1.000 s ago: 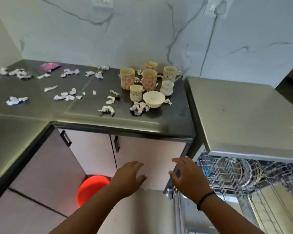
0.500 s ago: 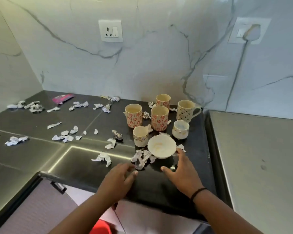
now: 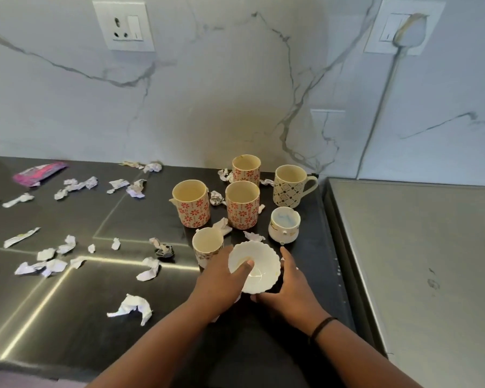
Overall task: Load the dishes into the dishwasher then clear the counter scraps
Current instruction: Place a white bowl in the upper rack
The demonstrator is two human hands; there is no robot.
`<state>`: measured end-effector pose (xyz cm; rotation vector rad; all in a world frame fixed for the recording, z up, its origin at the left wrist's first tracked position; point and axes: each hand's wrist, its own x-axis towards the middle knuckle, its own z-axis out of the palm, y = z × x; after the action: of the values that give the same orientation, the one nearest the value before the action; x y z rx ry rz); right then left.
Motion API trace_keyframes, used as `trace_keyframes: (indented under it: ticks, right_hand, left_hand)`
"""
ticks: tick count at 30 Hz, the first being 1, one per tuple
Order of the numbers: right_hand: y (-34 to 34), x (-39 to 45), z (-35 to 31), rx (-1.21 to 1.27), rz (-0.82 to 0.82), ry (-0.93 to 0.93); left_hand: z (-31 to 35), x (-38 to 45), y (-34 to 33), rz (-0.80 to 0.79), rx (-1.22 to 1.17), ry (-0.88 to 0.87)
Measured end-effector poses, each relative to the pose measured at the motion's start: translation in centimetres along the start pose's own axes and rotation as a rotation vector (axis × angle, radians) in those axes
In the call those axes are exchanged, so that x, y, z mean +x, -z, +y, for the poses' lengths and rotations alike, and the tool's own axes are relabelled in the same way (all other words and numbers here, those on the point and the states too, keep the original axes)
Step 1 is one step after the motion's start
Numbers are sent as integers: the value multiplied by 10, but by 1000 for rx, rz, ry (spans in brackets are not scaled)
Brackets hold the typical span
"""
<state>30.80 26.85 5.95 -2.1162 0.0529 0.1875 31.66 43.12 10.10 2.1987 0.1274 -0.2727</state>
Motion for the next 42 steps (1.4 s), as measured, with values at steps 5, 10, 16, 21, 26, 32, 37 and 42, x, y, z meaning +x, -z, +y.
trace_keyframes:
  ticks: [5, 10, 16, 21, 26, 32, 37, 42]
  right_hand:
    - [-5, -3, -4, 62, 28, -27]
    - [-1, -22, -11, 265, 127, -40]
    - [28, -63, -36, 489, 371, 58]
    - [56, -114, -44, 665, 538, 142]
    - [70, -173, -30, 1075, 578, 159]
    - [82, -239, 4, 1483, 658, 243]
    - [97, -296, 47, 1716, 760, 266]
    - [128, -373, 116, 1852, 982, 185]
  left_hand:
    - [0, 9, 6, -75, -100, 16]
    - [18, 17, 26, -200, -256, -30]
    - [54, 12, 41, -413, -500, -39]
    - [86, -5, 19, -695, -634, 70]
    - [112, -47, -21, -974, -559, 79]
    - [126, -99, -78, -1295, -326, -43]
    - [145, -143, -135, -1347, -159, -246]
    - [155, -193, -234, -1251, -12, -434]
